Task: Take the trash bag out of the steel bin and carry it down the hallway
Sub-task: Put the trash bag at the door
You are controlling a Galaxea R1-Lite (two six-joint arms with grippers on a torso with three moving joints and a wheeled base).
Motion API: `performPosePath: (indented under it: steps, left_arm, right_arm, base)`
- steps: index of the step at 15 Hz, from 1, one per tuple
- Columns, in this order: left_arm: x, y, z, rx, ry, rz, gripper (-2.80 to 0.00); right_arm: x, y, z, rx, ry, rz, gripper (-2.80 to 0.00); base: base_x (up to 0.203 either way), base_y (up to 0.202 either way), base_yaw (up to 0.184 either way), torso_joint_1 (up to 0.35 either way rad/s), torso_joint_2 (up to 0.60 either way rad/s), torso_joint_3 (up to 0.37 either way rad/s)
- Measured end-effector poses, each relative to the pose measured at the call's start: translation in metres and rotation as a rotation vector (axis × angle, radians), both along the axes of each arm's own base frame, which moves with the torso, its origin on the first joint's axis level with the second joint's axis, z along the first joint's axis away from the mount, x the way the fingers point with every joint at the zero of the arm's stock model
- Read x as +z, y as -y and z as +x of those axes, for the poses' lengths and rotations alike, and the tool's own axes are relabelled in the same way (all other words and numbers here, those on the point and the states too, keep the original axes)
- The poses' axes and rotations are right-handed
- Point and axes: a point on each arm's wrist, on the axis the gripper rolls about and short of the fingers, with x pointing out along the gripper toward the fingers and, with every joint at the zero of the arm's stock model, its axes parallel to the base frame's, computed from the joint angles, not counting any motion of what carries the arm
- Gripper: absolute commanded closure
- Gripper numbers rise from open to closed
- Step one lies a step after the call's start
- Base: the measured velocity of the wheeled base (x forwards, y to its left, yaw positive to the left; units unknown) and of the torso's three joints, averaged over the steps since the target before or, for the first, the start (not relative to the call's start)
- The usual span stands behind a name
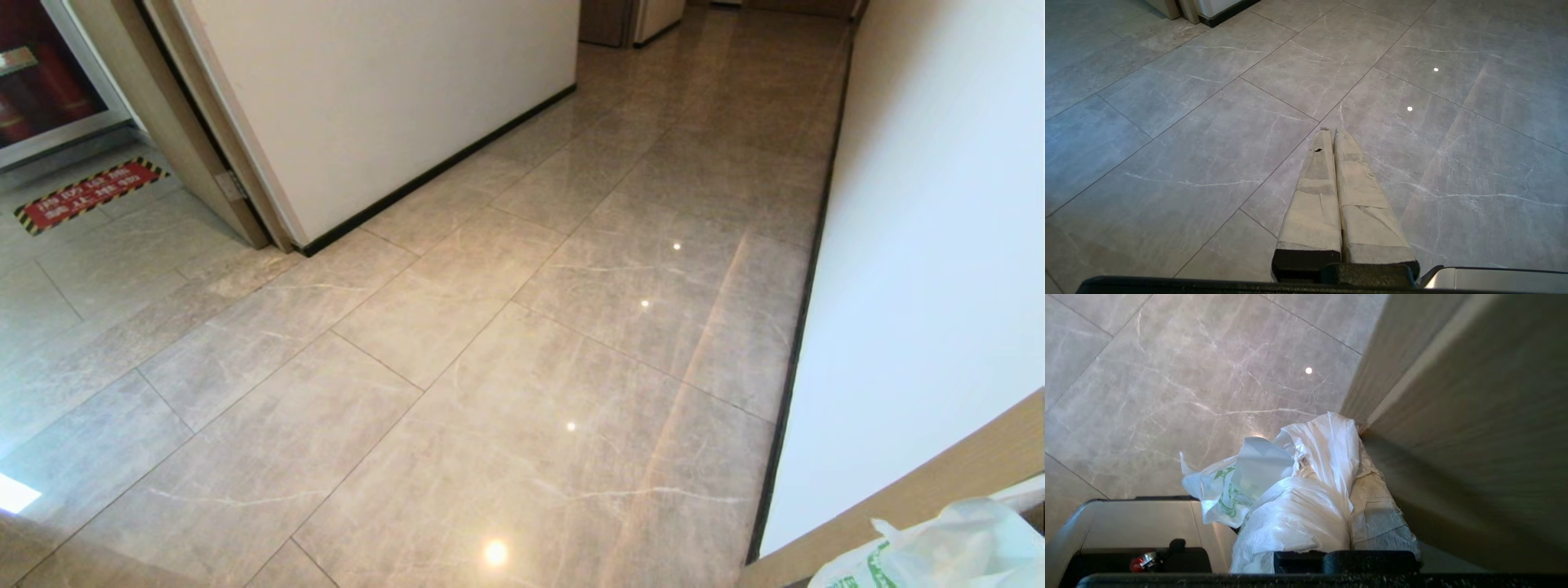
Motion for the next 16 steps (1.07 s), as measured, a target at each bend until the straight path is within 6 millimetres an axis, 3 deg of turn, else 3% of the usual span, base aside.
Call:
performPosePath:
  steps: [5, 8, 12, 16]
  left_arm:
    - [0.000, 0.000, 0.000, -0.002, 0.000, 0.000, 0.00]
    - [0.000, 0.000, 0.000, 0.000, 0.000, 0.000, 0.00]
    - [0.000, 0.000, 0.000, 0.000, 0.000, 0.000, 0.00]
    - [0.000, 0.000, 0.000, 0.000, 0.000, 0.000, 0.00]
  right_arm:
    - [0.004, -0.001, 0.020, 0.002, -0.058, -0.005, 0.00]
    - [0.001, -0.004, 0.020, 0.037, -0.082, -0.002, 0.00]
    - [-0.007, -0.005, -0.002, 0.113, -0.156, 0.002, 0.00]
    - [0.000, -0.002, -0.035, 0.175, -0.104, 0.012, 0.00]
  base:
    - [0.000, 0.000, 0.000, 0.000, 0.00, 0.000]
    - [0.000, 0.000, 0.000, 0.000, 0.00, 0.000]
    - [0.000, 0.000, 0.000, 0.000, 0.00, 0.000]
    - [0.000, 0.000, 0.000, 0.000, 0.00, 0.000]
